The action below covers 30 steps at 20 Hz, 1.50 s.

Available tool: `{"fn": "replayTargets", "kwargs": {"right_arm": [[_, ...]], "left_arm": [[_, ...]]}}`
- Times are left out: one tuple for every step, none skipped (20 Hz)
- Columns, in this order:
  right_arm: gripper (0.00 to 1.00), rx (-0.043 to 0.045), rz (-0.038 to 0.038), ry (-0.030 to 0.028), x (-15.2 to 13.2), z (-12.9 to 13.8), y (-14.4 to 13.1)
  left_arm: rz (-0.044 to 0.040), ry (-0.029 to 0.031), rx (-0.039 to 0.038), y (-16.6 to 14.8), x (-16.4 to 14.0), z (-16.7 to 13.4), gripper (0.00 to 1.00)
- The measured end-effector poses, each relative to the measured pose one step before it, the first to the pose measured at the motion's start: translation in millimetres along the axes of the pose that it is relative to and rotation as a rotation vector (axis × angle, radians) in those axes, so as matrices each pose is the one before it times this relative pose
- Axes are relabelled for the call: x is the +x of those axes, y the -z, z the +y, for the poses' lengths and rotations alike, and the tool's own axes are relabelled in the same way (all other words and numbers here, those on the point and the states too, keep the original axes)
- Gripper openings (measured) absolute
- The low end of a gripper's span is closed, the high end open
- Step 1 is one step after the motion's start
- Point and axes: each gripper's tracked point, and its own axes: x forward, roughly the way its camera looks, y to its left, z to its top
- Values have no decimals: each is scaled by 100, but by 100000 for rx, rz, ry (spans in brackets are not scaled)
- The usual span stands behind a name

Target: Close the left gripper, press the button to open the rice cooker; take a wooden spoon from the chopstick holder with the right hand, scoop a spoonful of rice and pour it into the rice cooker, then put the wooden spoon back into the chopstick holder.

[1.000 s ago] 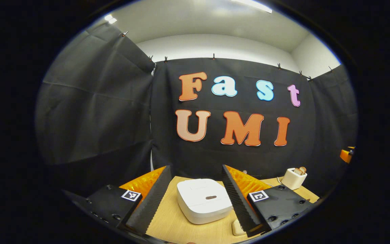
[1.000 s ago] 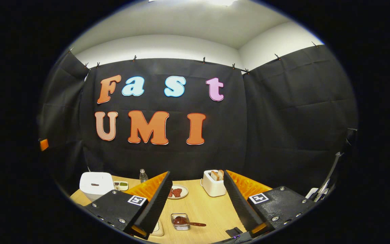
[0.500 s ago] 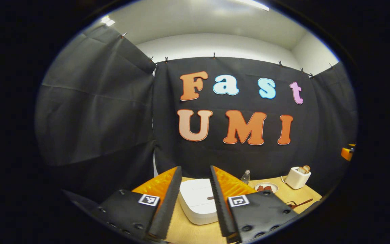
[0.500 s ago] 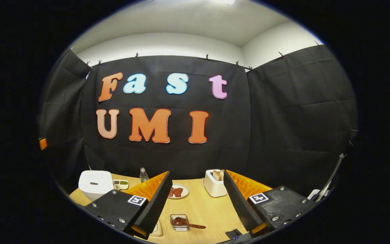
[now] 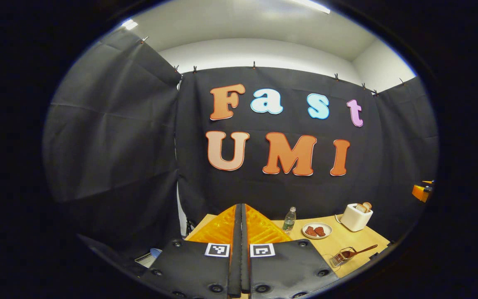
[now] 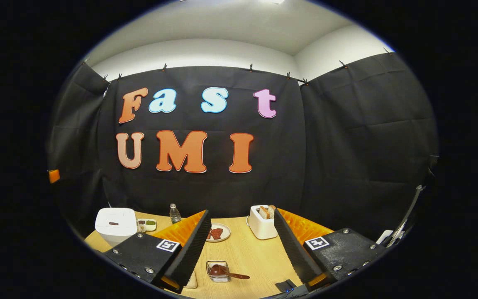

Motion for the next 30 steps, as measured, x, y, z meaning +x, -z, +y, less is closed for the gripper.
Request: {"fn": "replayTargets", "kwargs": {"right_arm": [[94,200,128,-56,-188,-93,88],[94,-387,59,-168,22,-29,138],[94,-984,-107,-156,-136,-8,77],[94,-1204,106,-324,-224,-9,135],[94,-532,848,-342,-157,-25,261],[94,181,768,2,-116,-213,267],[94,473,624,557,-35,-347,171],[94,568,754,878,-32,-530,295],[94,272,847,996,-123,-532,255],[94,99,1555,824,-77,-453,530],[94,-23,1130,562,-163,-440,478],[94,-466,992,1136,-118,-594,314],[94,-850,1140,2065,-99,-922,315],[95,-737,793,2238,-24,-916,253],[95,-103,167,1937,-69,-845,-9],[95,477,-152,1457,-206,-710,-83],[95,612,-160,1179,-117,-635,-178],[94,296,80,1541,-52,-590,-85],[94,-123,127,1898,38,-725,-92],[94,-459,-226,2022,-30,-779,-99],[94,-544,-236,1913,-115,-700,-73],[95,-476,-46,1716,127,-559,-114],[95,-302,221,1442,31,-518,-71],[94,-154,279,1000,5,-351,81],[94,61,263,562,58,-211,57],[94,380,314,66,71,-108,134],[94,431,234,-197,109,88,57],[94,221,439,-61,58,36,205],[94,-136,511,62,202,58,212],[94,-171,551,-39,153,85,192]], "left_arm": [[1266,2136,-1105,462,1276,-388,4],[1809,2181,-1530,645,1187,-486,4],[1918,1619,-906,584,1349,-248,4],[2036,-409,771,602,1129,132,3],[1295,315,1028,311,1083,-68,4],[1795,876,398,385,1067,-159,4],[1682,926,-284,534,1178,-291,4],[2252,793,-1022,595,1076,-152,4],[1974,565,-647,579,1293,78,4],[1177,-1177,957,593,1250,375,4],[1652,-848,1486,843,1360,398,5],[2436,-140,1059,965,1203,29,4],[2644,133,831,1138,1250,-174,4],[2744,230,648,1264,1151,-110,4],[3532,-1184,793,1360,1206,112,4],[2270,-535,498,1106,1159,70,4],[2154,385,319,1087,1170,-344,4],[2330,-220,434,987,1307,0,4],[3147,-212,-65,1386,798,163,5],[2443,344,-1156,1120,1008,-64,5],[2348,535,-2092,1250,874,53,5],[2459,774,-2170,923,849,-138,5],[1568,-281,-522,433,922,192,5],[1160,-1031,791,350,600,348,5],[1233,-825,232,352,281,102,4],[554,-656,-1044,99,357,78,5],[260,-850,-1028,31,102,289,5],[-221,-27,-1735,-25,8,19,4],[-679,261,-1321,-99,275,25,5],[1635,325,-1015,386,-113,70,5]]}}
